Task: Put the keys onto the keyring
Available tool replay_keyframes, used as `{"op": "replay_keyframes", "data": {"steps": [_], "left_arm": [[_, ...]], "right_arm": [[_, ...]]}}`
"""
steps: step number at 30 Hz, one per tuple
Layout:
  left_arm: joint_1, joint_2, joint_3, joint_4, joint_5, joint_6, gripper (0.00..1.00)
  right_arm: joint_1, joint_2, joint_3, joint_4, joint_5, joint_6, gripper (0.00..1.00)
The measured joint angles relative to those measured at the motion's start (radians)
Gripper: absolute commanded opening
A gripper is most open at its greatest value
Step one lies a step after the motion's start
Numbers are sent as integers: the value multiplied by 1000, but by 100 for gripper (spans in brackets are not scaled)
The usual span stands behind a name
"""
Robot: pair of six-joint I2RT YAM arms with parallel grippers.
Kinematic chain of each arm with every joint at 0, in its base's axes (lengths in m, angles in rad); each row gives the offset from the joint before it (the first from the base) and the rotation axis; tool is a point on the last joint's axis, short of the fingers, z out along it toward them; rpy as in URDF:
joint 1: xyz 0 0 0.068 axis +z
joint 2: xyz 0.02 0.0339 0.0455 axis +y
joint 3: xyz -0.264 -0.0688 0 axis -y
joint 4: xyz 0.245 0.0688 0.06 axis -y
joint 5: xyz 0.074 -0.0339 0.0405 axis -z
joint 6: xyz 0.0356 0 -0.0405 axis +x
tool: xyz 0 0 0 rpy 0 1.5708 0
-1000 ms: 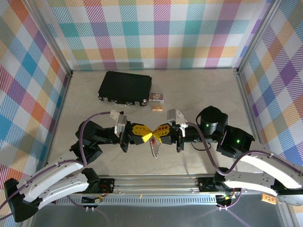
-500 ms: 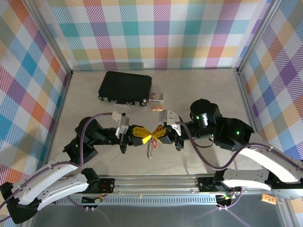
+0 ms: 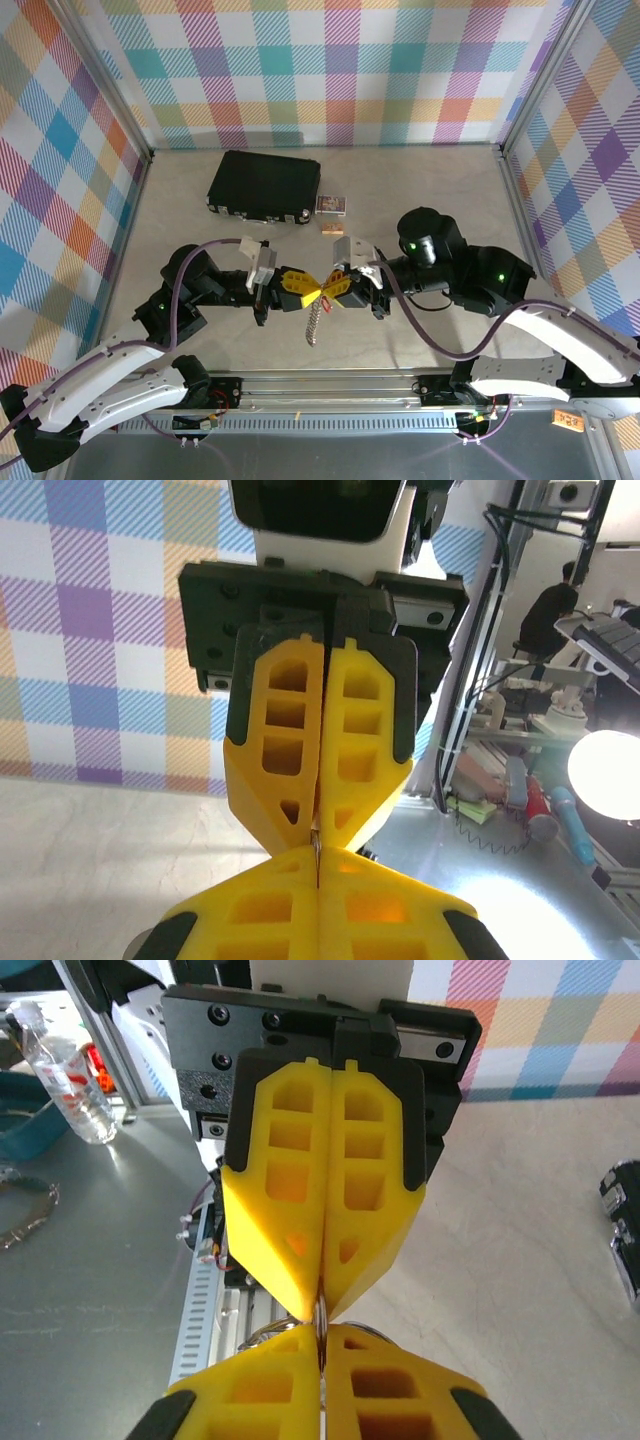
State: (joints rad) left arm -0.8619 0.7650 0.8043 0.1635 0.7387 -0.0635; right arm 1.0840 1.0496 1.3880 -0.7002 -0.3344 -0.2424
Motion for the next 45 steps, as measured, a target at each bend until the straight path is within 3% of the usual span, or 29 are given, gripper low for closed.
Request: {"op": "replay_keyframes", "data": {"steps": [10, 15, 20, 28, 35, 45], "left_arm": [[0, 50, -90, 360, -8, -160, 0], [0, 87, -114, 491, -7, -235, 0], [0, 87, -114, 520, -7, -247, 0], [0, 50, -113, 420, -18, -205, 4], [0, 22, -13, 121, -17, -40, 15], [0, 23, 83, -158, -15, 124, 12]], "right_arm": [[0, -100, -161, 229, 31, 100, 13], [0, -159, -230, 319, 59, 149, 7], [2, -161, -231, 343, 65, 157, 0], [4, -160, -230, 323, 73, 140, 0], [4, -97, -126, 180, 68, 85, 0], [4, 4, 6, 11, 54, 21, 0]]}}
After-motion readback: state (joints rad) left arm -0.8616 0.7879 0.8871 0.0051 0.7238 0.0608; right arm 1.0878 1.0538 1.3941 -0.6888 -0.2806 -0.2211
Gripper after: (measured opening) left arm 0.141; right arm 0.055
